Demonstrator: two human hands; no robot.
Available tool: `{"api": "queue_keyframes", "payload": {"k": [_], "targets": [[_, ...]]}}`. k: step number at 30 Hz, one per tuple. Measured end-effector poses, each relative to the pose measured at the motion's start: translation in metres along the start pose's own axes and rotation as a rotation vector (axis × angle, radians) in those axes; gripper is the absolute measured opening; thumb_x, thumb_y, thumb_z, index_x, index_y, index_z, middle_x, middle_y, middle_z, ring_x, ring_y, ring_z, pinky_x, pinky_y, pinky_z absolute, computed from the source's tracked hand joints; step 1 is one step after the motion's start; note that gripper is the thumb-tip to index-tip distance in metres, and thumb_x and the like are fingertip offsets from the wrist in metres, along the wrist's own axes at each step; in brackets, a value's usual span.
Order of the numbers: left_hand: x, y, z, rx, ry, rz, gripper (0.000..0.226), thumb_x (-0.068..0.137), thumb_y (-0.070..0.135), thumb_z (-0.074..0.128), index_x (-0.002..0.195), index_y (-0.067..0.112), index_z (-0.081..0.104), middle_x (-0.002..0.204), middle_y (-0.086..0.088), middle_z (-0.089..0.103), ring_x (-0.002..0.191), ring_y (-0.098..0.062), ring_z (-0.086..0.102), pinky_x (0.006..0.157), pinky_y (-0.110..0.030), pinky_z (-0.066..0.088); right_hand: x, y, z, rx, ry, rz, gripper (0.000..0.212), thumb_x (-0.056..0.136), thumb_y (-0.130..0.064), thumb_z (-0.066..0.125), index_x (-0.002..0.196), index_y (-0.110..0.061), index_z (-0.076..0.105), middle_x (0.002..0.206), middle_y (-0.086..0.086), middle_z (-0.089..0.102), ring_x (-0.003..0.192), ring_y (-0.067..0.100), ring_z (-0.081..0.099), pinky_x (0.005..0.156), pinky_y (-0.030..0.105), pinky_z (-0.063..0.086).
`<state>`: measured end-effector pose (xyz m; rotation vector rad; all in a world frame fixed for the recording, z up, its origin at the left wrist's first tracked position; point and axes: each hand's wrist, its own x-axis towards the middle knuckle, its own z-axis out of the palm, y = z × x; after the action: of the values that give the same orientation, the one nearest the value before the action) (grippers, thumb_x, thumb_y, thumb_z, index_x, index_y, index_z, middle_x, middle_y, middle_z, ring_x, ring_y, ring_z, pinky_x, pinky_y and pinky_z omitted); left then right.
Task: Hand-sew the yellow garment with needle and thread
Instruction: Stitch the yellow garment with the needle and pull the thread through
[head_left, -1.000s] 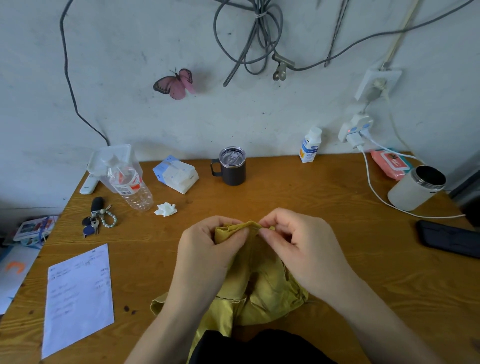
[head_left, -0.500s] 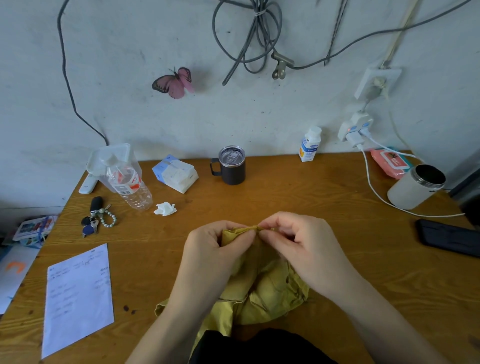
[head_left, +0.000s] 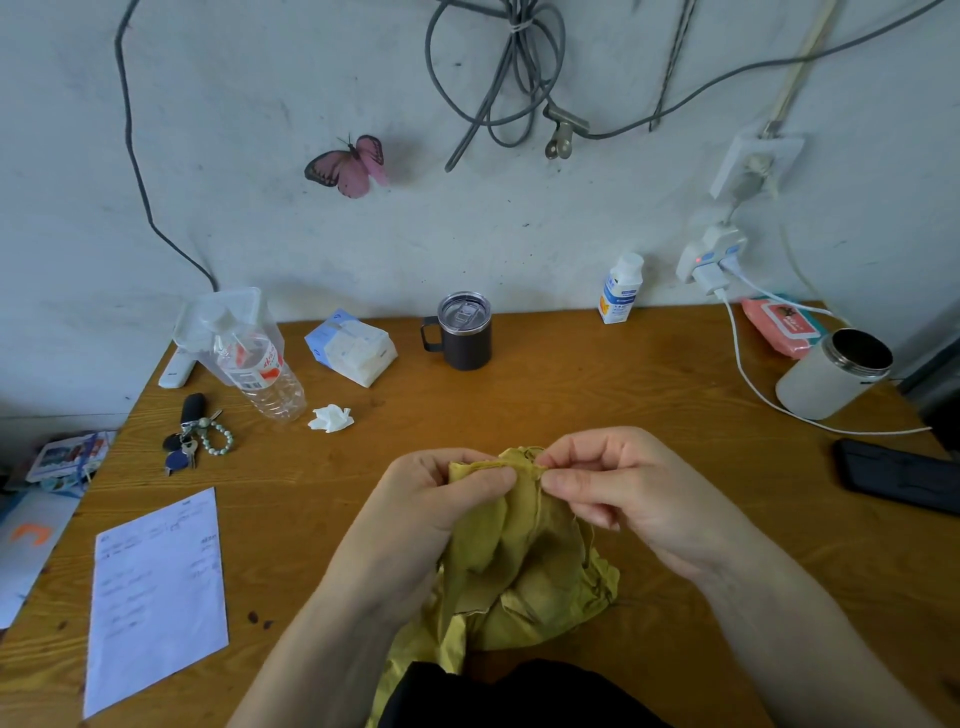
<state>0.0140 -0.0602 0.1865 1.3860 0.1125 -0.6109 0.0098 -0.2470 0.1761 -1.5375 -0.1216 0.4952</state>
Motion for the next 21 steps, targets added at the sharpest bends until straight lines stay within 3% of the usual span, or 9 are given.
{"api": "queue_keyframes", "payload": {"k": [5, 12, 16, 19, 21], "targets": [[0.004, -0.003, -0.001, -0.149, -0.068, -0.089, 0.026, 0.054, 0.023, 0.08, 0.074, 0.007, 0.077, 0.076, -0.015, 0.074, 0.067, -0.022, 0.071, 0.063, -0.031, 0.059, -0.001, 0.004, 0.001, 0.084, -0.025, -0.008, 0.011, 0.079, -0.02, 0.061, 0.078, -0.017, 0.072, 0.046, -0.007, 0.046, 0.041, 0.003, 0.037, 0.045, 0.013, 0.034], [0.004, -0.008, 0.002, -0.211, -0.062, -0.095, 0.02, 0.054, 0.018, 0.079, 0.071, 0.006, 0.077, 0.074, -0.014, 0.074, 0.066, -0.021, 0.072, 0.064, -0.03, 0.06, -0.003, 0.012, 0.011, -0.017, 0.102, -0.176, 0.016, 0.081, -0.024, 0.06, 0.08, -0.008, 0.063, 0.049, -0.005, 0.049, 0.046, 0.006, 0.041, 0.047, 0.015, 0.036], [0.004, -0.012, 0.008, -0.198, -0.052, -0.111, 0.016, 0.064, 0.013, 0.072, 0.076, 0.004, 0.077, 0.081, -0.02, 0.074, 0.072, -0.025, 0.072, 0.068, -0.032, 0.06, 0.0, 0.014, 0.014, -0.037, 0.131, -0.232, 0.013, 0.08, -0.029, 0.06, 0.083, -0.017, 0.057, 0.05, -0.005, 0.048, 0.048, 0.01, 0.041, 0.048, 0.016, 0.037], [0.006, -0.013, 0.009, -0.185, -0.029, -0.093, 0.015, 0.065, 0.014, 0.07, 0.075, 0.006, 0.077, 0.081, -0.019, 0.074, 0.072, -0.025, 0.072, 0.069, -0.032, 0.06, 0.001, 0.015, 0.011, -0.074, 0.119, -0.23, 0.023, 0.081, -0.039, 0.057, 0.09, -0.018, 0.057, 0.054, -0.006, 0.051, 0.053, 0.006, 0.047, 0.053, 0.014, 0.041], [0.008, -0.014, 0.006, -0.173, -0.001, -0.094, 0.019, 0.064, 0.016, 0.072, 0.078, 0.005, 0.077, 0.084, -0.02, 0.074, 0.074, -0.026, 0.071, 0.075, -0.036, 0.059, 0.0, 0.016, 0.008, -0.051, 0.088, -0.204, 0.02, 0.086, -0.035, 0.054, 0.096, -0.018, 0.057, 0.06, -0.006, 0.056, 0.06, 0.005, 0.052, 0.059, 0.015, 0.044]]}}
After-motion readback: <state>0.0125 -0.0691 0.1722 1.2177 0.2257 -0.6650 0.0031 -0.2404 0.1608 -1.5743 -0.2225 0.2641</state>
